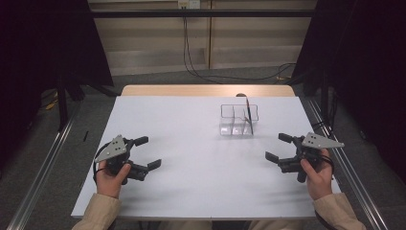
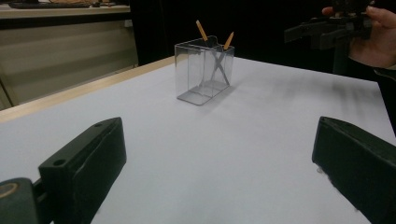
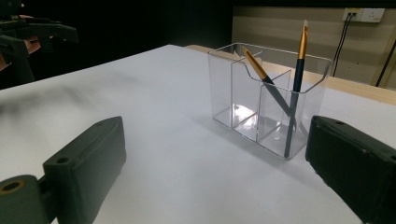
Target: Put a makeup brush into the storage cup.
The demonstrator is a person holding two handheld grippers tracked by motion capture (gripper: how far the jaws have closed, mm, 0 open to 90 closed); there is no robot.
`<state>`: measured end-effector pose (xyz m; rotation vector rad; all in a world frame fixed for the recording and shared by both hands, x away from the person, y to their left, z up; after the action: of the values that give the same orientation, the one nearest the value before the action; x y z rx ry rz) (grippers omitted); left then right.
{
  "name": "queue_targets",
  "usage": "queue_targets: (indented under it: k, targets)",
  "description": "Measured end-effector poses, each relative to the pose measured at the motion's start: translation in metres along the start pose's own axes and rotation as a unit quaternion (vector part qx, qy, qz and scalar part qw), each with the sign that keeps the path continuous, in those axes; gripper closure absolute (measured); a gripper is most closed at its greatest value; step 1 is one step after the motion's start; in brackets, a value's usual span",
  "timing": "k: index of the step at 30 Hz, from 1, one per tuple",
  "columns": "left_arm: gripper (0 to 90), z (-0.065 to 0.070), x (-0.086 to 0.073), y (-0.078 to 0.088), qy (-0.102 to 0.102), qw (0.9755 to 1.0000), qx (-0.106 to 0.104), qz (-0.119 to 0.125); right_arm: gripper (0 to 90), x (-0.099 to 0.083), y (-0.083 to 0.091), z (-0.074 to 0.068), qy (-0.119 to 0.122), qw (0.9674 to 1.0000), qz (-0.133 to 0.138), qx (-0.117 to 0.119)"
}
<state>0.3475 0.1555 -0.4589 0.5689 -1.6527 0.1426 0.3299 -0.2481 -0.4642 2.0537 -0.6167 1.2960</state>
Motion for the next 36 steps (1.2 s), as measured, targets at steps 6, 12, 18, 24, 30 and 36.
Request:
queue_targets:
  k: [6,12,18,24,30,36]
  targets:
    - [2.9,0.000,0.000,0.000,-0.001,1.0000,-0.001,0.000,4.8,-0.003,0.005,-0.004,0.009,0.9999,-0.004,-0.002]
    - [2.9,0.000,0.000,-0.001,0.000,1.0000,-0.001,0.001,4.8,-0.005,0.011,-0.008,0.010,0.9999,-0.006,0.001]
    - [2.9,-0.001,0.001,-0.001,0.000,1.0000,-0.001,0.002,4.7,-0.008,0.019,-0.011,0.013,0.9999,-0.006,0.000]
    - [2.9,0.000,0.001,-0.001,0.001,1.0000,-0.002,0.002,4.7,-0.009,0.025,-0.009,0.012,0.9999,-0.002,-0.004]
    - [2.9,0.000,0.001,0.000,-0.001,1.0000,-0.001,0.003,4.7,-0.010,0.030,-0.009,0.014,0.9999,-0.004,-0.008]
    - [2.9,0.000,0.002,-0.001,-0.002,1.0000,-0.003,0.001,4.7,-0.013,0.034,-0.009,0.018,0.9997,-0.009,-0.011]
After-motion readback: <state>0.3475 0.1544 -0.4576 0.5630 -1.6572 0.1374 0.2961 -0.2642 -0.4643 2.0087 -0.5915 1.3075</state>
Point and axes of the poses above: each handheld gripper's, and its own axes: y roughly backward along the jaws, x roughly out of its top, z roughly to its right, the point moved 9 cm from there along -y, roughly forward along the jaws, and after that the axes turned 13 degrees about -y, right-handed, at the moved point
